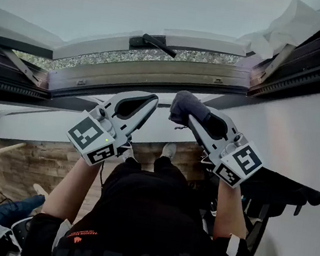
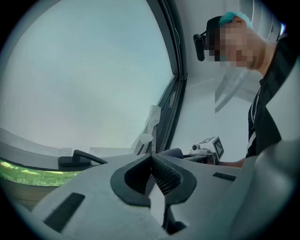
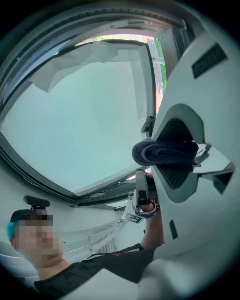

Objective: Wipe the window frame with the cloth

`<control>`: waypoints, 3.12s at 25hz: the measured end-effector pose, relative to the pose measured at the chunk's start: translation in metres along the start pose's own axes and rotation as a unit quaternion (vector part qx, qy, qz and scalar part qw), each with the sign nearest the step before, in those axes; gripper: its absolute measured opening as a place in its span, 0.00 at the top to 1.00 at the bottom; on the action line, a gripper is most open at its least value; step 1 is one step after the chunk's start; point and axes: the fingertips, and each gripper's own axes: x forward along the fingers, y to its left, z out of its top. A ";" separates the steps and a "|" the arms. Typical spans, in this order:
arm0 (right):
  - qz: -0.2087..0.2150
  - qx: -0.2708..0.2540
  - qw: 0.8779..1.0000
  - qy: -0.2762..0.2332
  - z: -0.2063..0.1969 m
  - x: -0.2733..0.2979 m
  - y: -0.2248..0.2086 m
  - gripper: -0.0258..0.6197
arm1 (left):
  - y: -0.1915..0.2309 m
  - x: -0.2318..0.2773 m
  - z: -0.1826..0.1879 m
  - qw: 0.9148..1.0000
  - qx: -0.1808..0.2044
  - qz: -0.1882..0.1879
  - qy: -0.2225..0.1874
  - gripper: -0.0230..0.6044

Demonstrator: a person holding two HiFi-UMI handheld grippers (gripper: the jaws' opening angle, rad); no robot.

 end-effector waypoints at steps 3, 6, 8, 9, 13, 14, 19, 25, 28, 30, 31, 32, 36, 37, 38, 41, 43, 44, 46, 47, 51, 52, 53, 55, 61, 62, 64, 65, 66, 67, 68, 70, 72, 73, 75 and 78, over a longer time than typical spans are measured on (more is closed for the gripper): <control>0.000 0.001 1.000 0.000 -0.001 0.001 -0.002 0.81 | 0.001 0.001 0.000 1.000 0.000 -0.001 0.000 0.93; 0.001 0.003 1.000 -0.001 0.000 0.002 -0.003 0.81 | 0.002 0.003 0.000 1.000 0.000 -0.001 0.000 0.93; 0.003 0.003 1.000 -0.001 0.000 0.003 -0.003 0.81 | 0.003 0.004 -0.001 1.000 -0.001 -0.001 0.001 0.93; 0.004 0.003 1.000 -0.001 0.000 0.003 -0.003 0.81 | 0.004 0.005 -0.001 1.000 -0.002 -0.001 0.002 0.93; -0.002 -0.001 1.000 0.000 0.000 0.003 -0.007 0.80 | 0.005 0.008 -0.006 1.000 -0.004 -0.002 0.005 0.93; -0.006 -0.001 1.000 -0.001 0.000 0.002 -0.009 0.80 | 0.005 0.009 -0.007 1.000 -0.005 -0.003 0.006 0.93; -0.021 0.005 1.000 -0.008 0.001 -0.004 -0.021 0.80 | 0.004 0.017 -0.011 1.000 -0.006 -0.006 0.012 0.93; -0.035 0.015 0.999 -0.007 -0.005 -0.015 -0.037 0.80 | 0.001 0.033 -0.020 1.000 -0.011 -0.013 0.023 0.93; -0.042 0.021 0.999 -0.007 -0.008 -0.020 -0.048 0.80 | 0.001 0.042 -0.025 0.999 -0.014 -0.014 0.028 0.93; -0.048 0.025 0.999 -0.009 -0.010 -0.024 -0.057 0.80 | 0.000 0.050 -0.027 0.999 -0.015 -0.016 0.032 0.93; -0.051 0.026 0.998 -0.010 -0.010 -0.026 -0.061 0.80 | 0.000 0.053 -0.029 0.999 -0.015 -0.017 0.033 0.93; -0.055 0.027 0.998 -0.010 -0.011 -0.029 -0.066 0.80 | -0.001 0.057 -0.030 0.999 -0.015 -0.018 0.035 0.93; -0.074 0.030 0.997 -0.011 -0.013 -0.039 -0.085 0.80 | -0.003 0.073 -0.037 0.999 -0.019 -0.023 0.043 0.93; -0.080 0.030 0.996 -0.010 -0.014 -0.041 -0.091 0.80 | -0.003 0.077 -0.039 0.999 -0.020 -0.024 0.045 0.93; -0.087 0.032 0.996 -0.009 -0.016 -0.044 -0.096 0.80 | -0.004 0.081 -0.041 0.998 -0.021 -0.025 0.047 0.93; -0.108 0.039 0.993 -0.008 -0.021 -0.054 -0.114 0.80 | -0.005 0.092 -0.049 0.998 -0.025 -0.030 0.054 0.93; -0.120 0.044 0.992 -0.006 -0.025 -0.061 -0.126 0.80 | -0.005 0.099 -0.054 0.997 -0.028 -0.031 0.059 0.93; -0.124 0.047 0.991 -0.006 -0.027 -0.063 -0.131 0.80 | -0.004 0.102 -0.057 0.997 -0.029 -0.032 0.061 0.93; -0.132 0.050 0.990 -0.004 -0.031 -0.068 -0.141 0.80 | -0.003 0.109 -0.061 0.997 -0.032 -0.033 0.064 0.93; -0.136 0.051 0.989 -0.002 -0.033 -0.069 -0.145 0.80 | -0.003 0.112 -0.063 0.997 -0.033 -0.034 0.065 0.93; -0.147 0.055 0.988 0.001 -0.038 -0.075 -0.160 0.80 | -0.004 0.122 -0.070 0.996 -0.036 -0.038 0.070 0.93; -0.151 0.056 0.987 0.002 -0.040 -0.076 -0.163 0.80 | -0.004 0.125 -0.072 0.996 -0.038 -0.039 0.071 0.93; -0.154 0.056 0.986 0.003 -0.041 -0.078 -0.166 0.80 | -0.005 0.127 -0.074 0.996 -0.039 -0.040 0.072 0.93; -0.161 0.058 0.985 0.006 -0.044 -0.080 -0.173 0.80 | -0.006 0.130 -0.078 0.995 -0.042 -0.043 0.075 0.93; -0.182 0.072 0.981 0.010 -0.055 -0.088 -0.192 0.80 | -0.005 0.139 -0.090 0.994 -0.050 -0.045 0.086 0.93; -0.185 0.074 0.980 0.011 -0.057 -0.090 -0.195 0.80 | -0.005 0.140 -0.091 0.994 -0.051 -0.046 0.087 0.93; -0.192 0.079 0.978 0.011 -0.061 -0.092 -0.201 0.80 | -0.006 0.143 -0.094 0.993 -0.052 -0.047 0.090 0.93; -0.195 0.081 0.977 0.011 -0.063 -0.094 -0.204 0.80 | -0.006 0.145 -0.096 0.993 -0.052 -0.048 0.091 0.93; -0.199 0.083 0.976 0.011 -0.064 -0.095 -0.206 0.80 | -0.006 0.147 -0.097 0.993 -0.053 -0.048 0.092 0.93; -0.202 0.085 0.976 0.011 -0.066 -0.097 -0.209 0.80 | -0.007 0.148 -0.098 0.993 -0.053 -0.049 0.094 0.93; -0.205 0.086 0.975 0.011 -0.067 -0.098 -0.212 0.80 | -0.007 0.150 -0.100 0.993 -0.054 -0.050 0.095 0.93; -0.213 0.090 0.973 0.011 -0.070 -0.102 -0.218 0.80 | -0.009 0.153 -0.102 0.992 -0.054 -0.052 0.097 0.93; -0.220 0.097 0.971 0.010 -0.073 -0.106 -0.223 0.80 | -0.010 0.156 -0.104 0.992 -0.054 -0.054 0.099 0.93; -0.223 0.101 0.970 0.010 -0.074 -0.107 -0.225 0.81 | -0.011 0.158 -0.105 0.992 -0.055 -0.055 0.100 0.93; -0.225 0.104 0.969 0.011 -0.077 -0.109 -0.230 0.81 | -0.012 0.161 -0.108 0.991 -0.056 -0.057 0.103 0.93; -0.233 0.110 0.966 0.013 -0.081 -0.112 -0.235 0.81 | -0.013 0.166 -0.112 0.991 -0.059 -0.059 0.105 0.93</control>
